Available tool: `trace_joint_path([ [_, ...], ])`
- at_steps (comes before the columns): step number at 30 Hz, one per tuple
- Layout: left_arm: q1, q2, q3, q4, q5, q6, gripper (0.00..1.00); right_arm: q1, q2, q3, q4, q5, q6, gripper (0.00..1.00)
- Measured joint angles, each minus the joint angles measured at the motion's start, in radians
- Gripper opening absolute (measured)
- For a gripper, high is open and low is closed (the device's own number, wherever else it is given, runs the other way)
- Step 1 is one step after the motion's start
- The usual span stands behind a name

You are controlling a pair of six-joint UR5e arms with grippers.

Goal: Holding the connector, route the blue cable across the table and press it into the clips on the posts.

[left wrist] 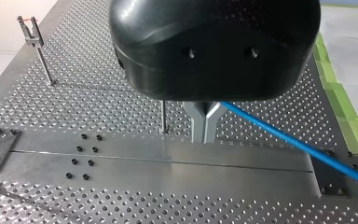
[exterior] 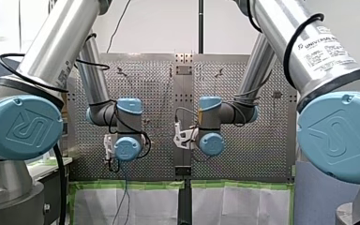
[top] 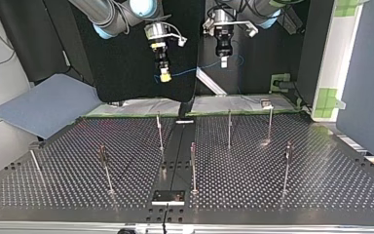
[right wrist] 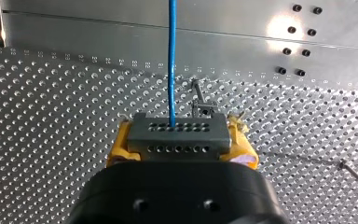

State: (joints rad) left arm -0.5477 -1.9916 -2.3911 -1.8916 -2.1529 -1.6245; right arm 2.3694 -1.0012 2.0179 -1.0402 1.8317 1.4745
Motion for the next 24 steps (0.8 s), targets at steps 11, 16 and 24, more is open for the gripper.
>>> trace_joint_path([
  [11,0.000,0.000,0.000,0.000,0.000,0.000,0.00,0.000,0.000,0.000,0.000,0.000,0.000,0.00],
  [16,0.000,0.000,0.000,0.000,0.000,0.000,0.00,0.000,0.000,0.000,0.000,0.000,0.000,0.00],
  [24,0.021,0.025,-0.009,-0.026,-0.012,0.025,0.00,0.014,0.005,-0.006,0.015,0.002,-0.008,0.00],
])
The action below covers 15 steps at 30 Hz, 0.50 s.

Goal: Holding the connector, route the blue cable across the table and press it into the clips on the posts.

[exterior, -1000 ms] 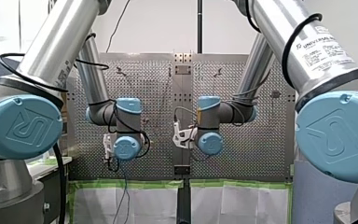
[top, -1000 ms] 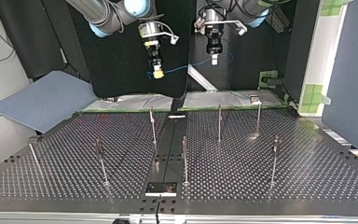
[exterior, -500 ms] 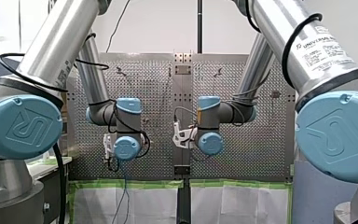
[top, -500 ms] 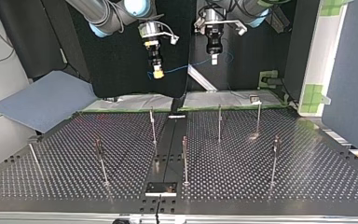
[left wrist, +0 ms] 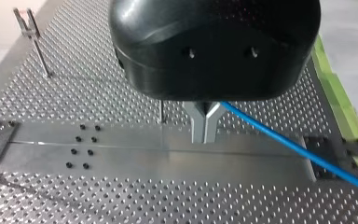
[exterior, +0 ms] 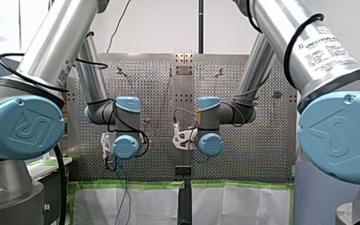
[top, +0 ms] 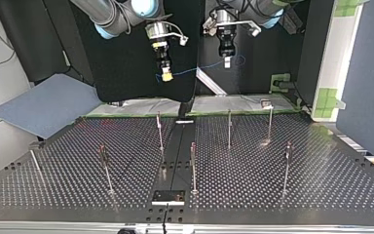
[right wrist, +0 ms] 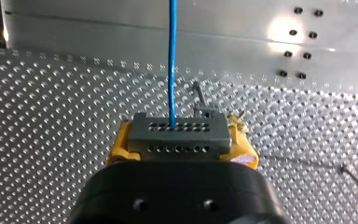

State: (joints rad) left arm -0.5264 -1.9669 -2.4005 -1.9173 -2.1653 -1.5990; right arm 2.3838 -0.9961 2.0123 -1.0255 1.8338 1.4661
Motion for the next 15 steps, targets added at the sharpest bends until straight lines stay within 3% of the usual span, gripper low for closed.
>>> trace_joint_path([
  [4,0.011,0.018,-0.002,-0.038,-0.004,0.038,0.00,0.019,0.002,-0.003,0.037,0.001,-0.005,0.00],
  [8,0.013,0.022,-0.003,-0.073,-0.004,0.071,0.00,0.023,0.002,-0.003,0.073,0.001,-0.005,0.00],
  [15,0.014,0.023,-0.003,-0.087,-0.004,0.083,0.00,0.024,0.003,-0.003,0.136,0.001,-0.006,0.00],
])
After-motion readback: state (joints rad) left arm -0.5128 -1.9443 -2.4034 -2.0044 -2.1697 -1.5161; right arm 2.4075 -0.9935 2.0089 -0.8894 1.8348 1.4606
